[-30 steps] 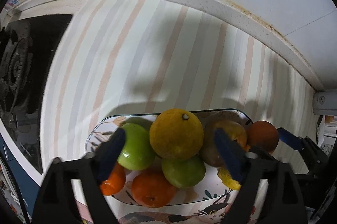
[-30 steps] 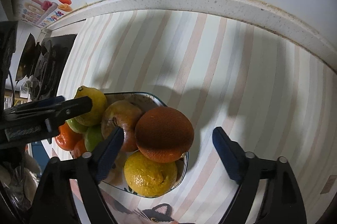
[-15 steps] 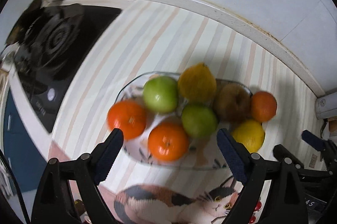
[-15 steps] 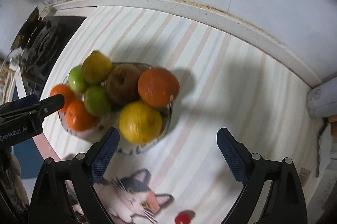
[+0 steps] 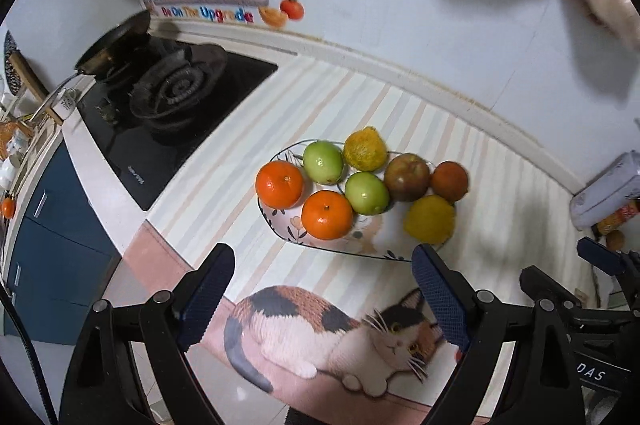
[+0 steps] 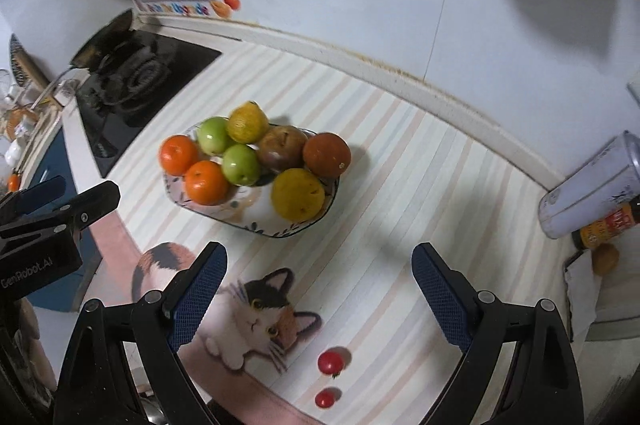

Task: Organize fruits
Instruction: 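Withdraw both tools from the plate toward the red tomatoes, then grasp a red tomato with the right tool while the left tool grasps the other tomato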

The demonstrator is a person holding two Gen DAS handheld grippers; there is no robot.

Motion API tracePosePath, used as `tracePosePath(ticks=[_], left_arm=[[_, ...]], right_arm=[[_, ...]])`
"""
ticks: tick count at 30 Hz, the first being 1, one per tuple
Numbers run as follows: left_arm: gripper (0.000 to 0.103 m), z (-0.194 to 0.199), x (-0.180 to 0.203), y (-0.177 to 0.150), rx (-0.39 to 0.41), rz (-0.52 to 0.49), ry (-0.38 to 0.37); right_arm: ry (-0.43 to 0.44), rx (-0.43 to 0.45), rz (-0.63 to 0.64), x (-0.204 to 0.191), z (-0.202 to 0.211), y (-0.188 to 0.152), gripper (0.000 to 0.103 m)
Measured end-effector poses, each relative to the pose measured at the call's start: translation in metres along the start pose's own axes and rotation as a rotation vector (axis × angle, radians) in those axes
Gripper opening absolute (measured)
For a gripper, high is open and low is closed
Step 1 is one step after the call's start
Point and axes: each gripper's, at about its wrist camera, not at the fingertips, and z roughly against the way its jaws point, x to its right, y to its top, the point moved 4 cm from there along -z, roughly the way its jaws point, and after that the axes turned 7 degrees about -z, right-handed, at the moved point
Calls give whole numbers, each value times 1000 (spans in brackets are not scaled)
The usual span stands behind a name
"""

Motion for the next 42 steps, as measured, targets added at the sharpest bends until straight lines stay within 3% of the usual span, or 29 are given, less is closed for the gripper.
tracePosePath(ticks=[12,21,28,34,37,38,42], left_arm=[[91,97,9,-22,153,-8,7],[91,134,17,-45,189,3,-23],[91,149,19,-58,203,18,-30],[91,144,21,-63,186,22,-27],[92,129,24,-65,143,10,-31],[102,120,27,-66,118,-1,-18],[102,82,35,-76,26,-47,61]], right_arm=[[69,112,16,-3,100,-28,96],[97,164,34,-4,150,-46,96],[117,174,42,-6,164,-57,96],[151,132,14,2,149,-58,96],[173,36,-17,13,116,-64,96],[176,-4,-29,19,102,-68,96],[154,-156,-68,42,34,-96,95]])
